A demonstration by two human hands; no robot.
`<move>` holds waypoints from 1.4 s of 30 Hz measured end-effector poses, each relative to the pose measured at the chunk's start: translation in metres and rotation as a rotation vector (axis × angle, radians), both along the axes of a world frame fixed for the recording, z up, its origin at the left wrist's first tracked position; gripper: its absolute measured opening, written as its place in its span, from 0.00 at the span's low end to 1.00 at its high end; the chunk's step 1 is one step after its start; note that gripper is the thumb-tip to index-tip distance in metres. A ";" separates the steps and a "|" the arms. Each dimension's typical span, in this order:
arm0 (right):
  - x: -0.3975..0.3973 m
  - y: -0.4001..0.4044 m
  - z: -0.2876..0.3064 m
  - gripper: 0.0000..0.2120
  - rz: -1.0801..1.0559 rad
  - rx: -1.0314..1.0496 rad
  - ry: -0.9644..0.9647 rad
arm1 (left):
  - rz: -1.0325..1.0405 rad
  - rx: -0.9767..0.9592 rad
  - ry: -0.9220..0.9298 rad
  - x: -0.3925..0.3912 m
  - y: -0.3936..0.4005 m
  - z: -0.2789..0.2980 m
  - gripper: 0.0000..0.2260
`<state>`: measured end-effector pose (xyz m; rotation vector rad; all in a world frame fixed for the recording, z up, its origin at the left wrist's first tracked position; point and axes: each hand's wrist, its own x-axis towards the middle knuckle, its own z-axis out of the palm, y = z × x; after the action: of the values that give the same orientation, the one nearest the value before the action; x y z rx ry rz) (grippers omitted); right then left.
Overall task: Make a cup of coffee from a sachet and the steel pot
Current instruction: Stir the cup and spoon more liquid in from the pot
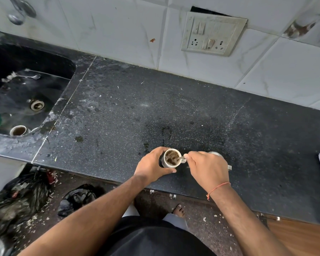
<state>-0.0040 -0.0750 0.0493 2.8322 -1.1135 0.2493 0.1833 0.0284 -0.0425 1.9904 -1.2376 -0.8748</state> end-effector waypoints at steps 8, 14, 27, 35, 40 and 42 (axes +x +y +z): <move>0.003 0.017 -0.003 0.14 -0.030 0.081 -0.187 | -0.009 0.004 -0.005 0.001 -0.001 0.001 0.32; -0.023 0.020 0.001 0.11 -0.057 -0.008 -0.262 | -0.014 0.027 0.006 0.003 -0.003 0.002 0.32; -0.077 0.024 -0.006 0.09 0.074 -0.096 -0.367 | -0.049 0.052 0.012 0.008 -0.005 0.007 0.31; -0.081 0.022 0.007 0.08 0.098 -0.159 -0.367 | -0.051 0.052 0.004 0.008 -0.005 0.008 0.32; -0.074 0.020 0.006 0.09 0.101 -0.153 -0.372 | -0.044 0.054 0.010 0.006 -0.005 0.008 0.32; -0.073 0.019 0.006 0.09 0.095 -0.150 -0.364 | -0.041 0.053 0.010 0.006 -0.005 0.008 0.31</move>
<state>-0.0769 -0.0558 0.0551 2.7745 -0.9644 0.8460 0.1890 0.0235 -0.0341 2.0060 -1.2653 -0.9463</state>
